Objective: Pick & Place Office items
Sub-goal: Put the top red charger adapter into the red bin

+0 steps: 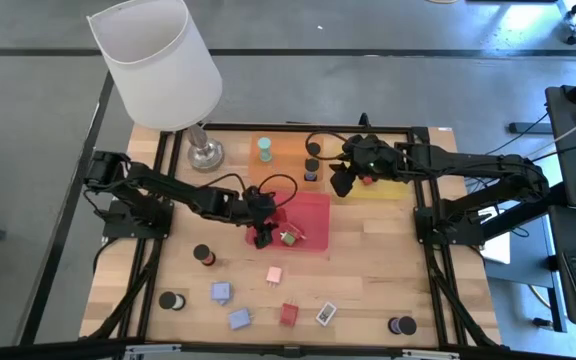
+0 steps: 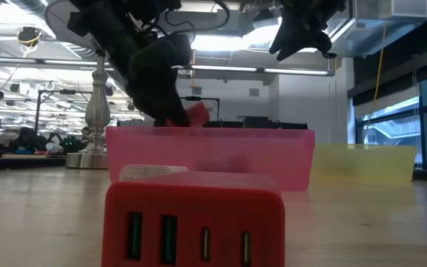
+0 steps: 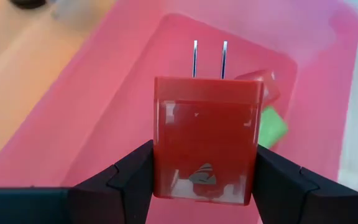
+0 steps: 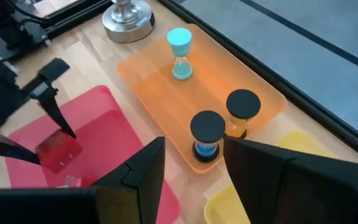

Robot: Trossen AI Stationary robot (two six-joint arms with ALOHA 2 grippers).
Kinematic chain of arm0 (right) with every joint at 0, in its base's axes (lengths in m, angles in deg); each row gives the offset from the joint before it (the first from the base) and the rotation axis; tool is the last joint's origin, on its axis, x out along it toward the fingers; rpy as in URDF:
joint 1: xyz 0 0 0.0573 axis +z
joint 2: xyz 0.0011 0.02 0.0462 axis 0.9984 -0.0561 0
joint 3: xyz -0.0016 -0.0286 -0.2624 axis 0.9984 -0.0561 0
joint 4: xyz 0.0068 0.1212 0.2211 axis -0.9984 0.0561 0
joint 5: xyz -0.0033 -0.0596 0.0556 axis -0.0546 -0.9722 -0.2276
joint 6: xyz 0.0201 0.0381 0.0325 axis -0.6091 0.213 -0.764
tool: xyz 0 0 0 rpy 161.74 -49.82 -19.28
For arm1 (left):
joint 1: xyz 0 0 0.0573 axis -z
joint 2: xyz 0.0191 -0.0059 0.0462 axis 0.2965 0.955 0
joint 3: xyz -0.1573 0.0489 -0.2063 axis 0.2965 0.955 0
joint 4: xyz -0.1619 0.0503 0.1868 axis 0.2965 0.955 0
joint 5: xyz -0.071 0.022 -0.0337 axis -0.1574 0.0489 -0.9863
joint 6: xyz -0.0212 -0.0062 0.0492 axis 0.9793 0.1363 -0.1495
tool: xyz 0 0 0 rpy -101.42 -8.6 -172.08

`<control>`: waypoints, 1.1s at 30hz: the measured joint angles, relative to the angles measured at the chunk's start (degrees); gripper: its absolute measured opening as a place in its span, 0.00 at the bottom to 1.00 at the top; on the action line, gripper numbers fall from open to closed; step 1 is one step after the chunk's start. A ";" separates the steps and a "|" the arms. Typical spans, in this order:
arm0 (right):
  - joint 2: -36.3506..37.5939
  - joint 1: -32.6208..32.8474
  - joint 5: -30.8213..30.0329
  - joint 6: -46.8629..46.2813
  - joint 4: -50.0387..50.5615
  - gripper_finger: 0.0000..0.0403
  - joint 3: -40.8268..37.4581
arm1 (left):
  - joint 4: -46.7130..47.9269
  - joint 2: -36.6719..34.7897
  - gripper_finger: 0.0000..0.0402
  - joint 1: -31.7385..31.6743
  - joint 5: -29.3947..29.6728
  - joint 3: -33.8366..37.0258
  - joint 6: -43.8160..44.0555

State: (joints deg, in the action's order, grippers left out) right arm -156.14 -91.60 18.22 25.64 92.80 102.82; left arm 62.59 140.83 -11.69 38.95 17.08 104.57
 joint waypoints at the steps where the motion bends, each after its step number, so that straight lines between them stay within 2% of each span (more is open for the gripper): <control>1: 0.00 0.01 0.00 0.02 -0.31 0.41 0.00 | 0.98 0.42 0.54 0.03 -0.23 -0.35 -1.34; 8: 0.00 0.04 0.02 0.07 -0.70 0.41 0.00 | 3.80 5.41 0.54 -0.24 -1.14 -3.18 -6.09; 15: 0.02 0.04 0.05 0.17 -1.12 0.41 0.00 | 4.61 8.22 0.54 -0.43 -3.39 -3.96 -5.33; 24: 0.02 0.04 0.04 0.15 -1.14 0.41 0.00 | 4.66 8.01 0.54 -0.45 -3.72 -3.96 -3.24; 33: 0.01 0.04 0.04 0.13 -1.14 0.41 0.00 | 6.20 7.98 0.64 -0.57 -3.73 -6.70 1.24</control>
State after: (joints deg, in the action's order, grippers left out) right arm -156.12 -91.56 18.27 25.77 91.66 102.82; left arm 68.80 148.81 -12.26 35.22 10.37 105.80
